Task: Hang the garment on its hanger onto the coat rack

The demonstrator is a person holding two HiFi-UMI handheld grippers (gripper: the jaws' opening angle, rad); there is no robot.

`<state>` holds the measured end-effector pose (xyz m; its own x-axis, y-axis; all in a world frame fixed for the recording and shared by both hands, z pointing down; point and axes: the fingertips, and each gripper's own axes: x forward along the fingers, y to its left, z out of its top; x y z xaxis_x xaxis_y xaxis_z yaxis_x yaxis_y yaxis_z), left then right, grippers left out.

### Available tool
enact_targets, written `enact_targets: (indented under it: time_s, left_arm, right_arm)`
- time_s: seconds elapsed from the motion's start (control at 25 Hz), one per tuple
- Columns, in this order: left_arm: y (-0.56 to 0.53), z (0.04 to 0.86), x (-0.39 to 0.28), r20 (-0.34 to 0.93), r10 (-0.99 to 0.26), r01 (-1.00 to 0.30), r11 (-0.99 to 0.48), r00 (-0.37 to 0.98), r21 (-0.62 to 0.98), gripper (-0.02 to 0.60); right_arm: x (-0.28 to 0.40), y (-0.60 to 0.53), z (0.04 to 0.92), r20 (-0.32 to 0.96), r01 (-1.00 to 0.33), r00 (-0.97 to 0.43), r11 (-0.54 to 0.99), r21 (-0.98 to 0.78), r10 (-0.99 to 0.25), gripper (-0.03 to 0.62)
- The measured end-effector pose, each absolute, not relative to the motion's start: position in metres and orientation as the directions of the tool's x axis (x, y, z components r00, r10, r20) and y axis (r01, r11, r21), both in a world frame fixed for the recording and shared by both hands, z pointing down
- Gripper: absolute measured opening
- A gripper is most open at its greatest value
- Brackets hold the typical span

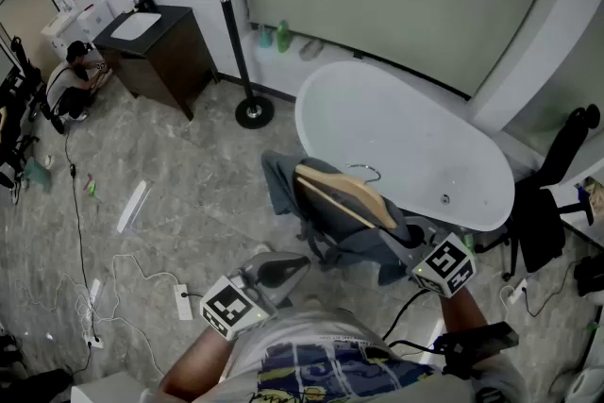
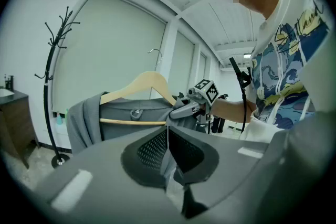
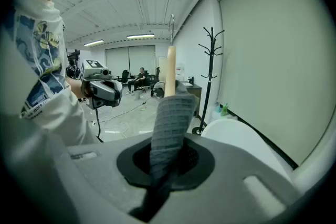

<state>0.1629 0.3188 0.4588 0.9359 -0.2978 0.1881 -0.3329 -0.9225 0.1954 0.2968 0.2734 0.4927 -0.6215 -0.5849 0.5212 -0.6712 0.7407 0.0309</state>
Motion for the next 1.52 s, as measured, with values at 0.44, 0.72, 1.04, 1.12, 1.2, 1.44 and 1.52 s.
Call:
enact_targets:
  time_s: [0.44, 0.72, 1.04, 1.12, 1.2, 1.44, 1.52]
  left_arm:
    - [0.196, 0.458, 0.095, 0.154, -0.302, -0.325, -0.932, 0.941, 0.159, 0.012]
    - [0.106, 0.449, 0.036, 0.162, -0.294, -0.314, -0.943, 0.942, 0.115, 0.012]
    - [0.010, 0.428, -0.006, 0.139, -0.401, -0.415, -0.905, 0.906, 0.093, 0.012]
    - [-0.015, 0.427, -0.015, 0.135, -0.430, -0.443, -0.893, 0.893, 0.085, 0.012]
    - [-0.044, 0.426, -0.026, 0.135, -0.466, -0.479, -0.874, 0.874, 0.085, 0.012]
    - [-0.117, 0.409, -0.050, 0.116, -0.585, -0.594, -0.802, 0.803, 0.068, 0.012]
    - [-0.150, 0.408, -0.053, 0.122, -0.609, -0.619, -0.782, 0.784, 0.070, 0.012]
  right_arm:
    - [0.235, 0.107, 0.459, 0.532, -0.628, -0.647, 0.777, 0.033, -0.546, 0.009]
    - [0.169, -0.035, 0.414, 0.487, -0.589, -0.688, 0.806, 0.058, -0.538, 0.009]
    - [0.114, -0.196, 0.358, 0.442, -0.538, -0.735, 0.839, 0.084, -0.515, 0.009]
    - [0.103, -0.238, 0.349, 0.440, -0.524, -0.743, 0.847, 0.085, -0.504, 0.010]
    - [0.092, -0.283, 0.344, 0.439, -0.514, -0.748, 0.853, 0.090, -0.497, 0.009]
    - [0.055, -0.394, 0.321, 0.437, -0.456, -0.775, 0.883, 0.113, -0.456, 0.010]
    - [0.045, -0.440, 0.318, 0.439, -0.443, -0.782, 0.890, 0.108, -0.443, 0.011]
